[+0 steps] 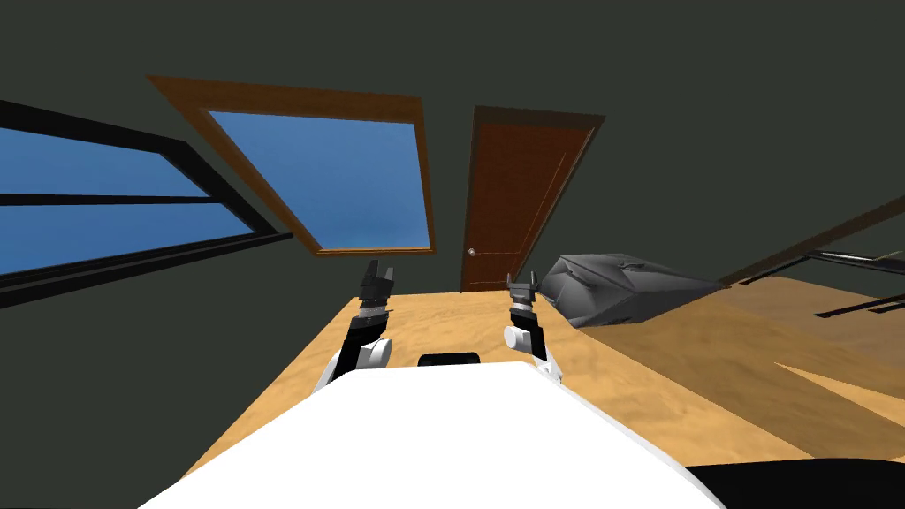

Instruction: Pull the door open

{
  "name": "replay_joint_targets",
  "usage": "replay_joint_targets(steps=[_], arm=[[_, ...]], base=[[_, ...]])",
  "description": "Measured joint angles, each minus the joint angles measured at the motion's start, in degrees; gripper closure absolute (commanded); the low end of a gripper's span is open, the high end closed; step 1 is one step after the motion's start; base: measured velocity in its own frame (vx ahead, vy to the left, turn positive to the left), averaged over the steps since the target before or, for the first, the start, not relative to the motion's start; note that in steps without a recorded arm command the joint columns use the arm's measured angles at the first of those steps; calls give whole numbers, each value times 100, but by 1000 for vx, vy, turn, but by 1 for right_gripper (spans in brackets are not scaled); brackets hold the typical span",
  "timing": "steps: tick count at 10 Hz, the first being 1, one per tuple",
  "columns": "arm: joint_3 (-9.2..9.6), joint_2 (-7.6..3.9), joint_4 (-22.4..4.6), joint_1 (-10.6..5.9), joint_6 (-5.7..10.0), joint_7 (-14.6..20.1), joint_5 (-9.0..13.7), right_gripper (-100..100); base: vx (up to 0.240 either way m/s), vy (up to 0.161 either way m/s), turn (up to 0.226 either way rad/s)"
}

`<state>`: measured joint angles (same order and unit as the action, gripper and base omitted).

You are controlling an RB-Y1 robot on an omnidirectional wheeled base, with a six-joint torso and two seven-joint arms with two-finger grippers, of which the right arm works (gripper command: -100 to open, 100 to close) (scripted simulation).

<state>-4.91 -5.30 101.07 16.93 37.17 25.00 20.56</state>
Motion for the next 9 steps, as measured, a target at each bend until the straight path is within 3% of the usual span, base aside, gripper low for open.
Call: replay_joint_targets(steps=[9], arm=[[-158,-86,-1297,-361,302,897,640,-100]], base=[[69,-73,207]])
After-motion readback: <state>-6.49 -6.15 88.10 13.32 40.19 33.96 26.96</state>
